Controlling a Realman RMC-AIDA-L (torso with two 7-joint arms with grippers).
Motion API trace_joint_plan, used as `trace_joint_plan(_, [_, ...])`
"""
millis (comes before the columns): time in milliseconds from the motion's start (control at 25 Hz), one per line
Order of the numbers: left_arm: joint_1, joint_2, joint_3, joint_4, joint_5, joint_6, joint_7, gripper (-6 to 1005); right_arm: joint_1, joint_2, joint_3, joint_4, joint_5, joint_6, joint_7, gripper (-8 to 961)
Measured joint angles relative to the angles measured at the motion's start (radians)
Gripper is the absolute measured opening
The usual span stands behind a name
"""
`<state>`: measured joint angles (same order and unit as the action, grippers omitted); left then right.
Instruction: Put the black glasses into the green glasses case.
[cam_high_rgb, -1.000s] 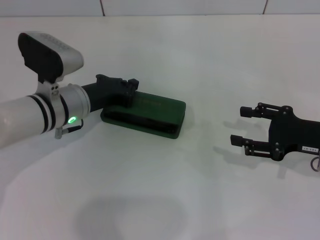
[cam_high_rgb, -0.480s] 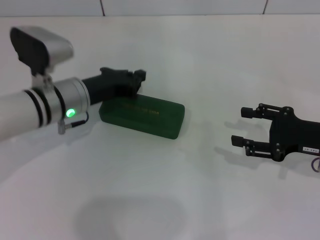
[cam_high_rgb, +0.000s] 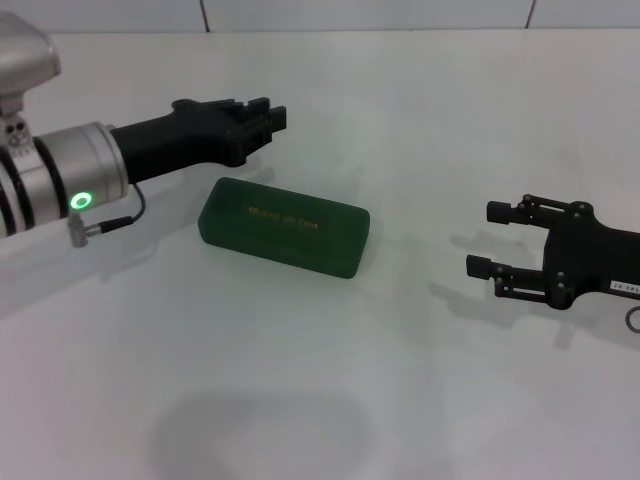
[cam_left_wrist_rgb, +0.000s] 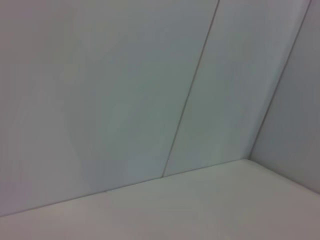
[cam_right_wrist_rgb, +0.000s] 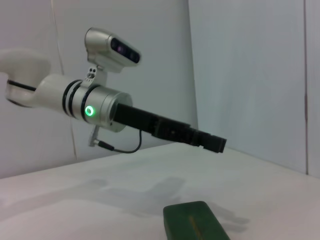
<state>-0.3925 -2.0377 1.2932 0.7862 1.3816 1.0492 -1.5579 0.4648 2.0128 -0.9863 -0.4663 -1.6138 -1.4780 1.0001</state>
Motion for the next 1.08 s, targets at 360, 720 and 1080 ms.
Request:
trace_joint_plan(360, [0.052,0.042,-0.034,0.007,0.005,0.143,0.118,328,-0.013,-0.002,0.01,-0.037,0.035,-0.042,0.0,722])
trace_joint_plan(720, [0.195,0.055,-0.182,0.008,0.072,0.472,0.333,753,-0.081,-0.005,0.01,-0.104,0.026,-0.175,-0.048,722])
trace_joint_plan(1080, [0.29,0.03,-0.268,-0.014,0.248,0.514,0.351,876,-0.119,0.005,-0.013,0.049,0.016,-0.197,-0.195,722])
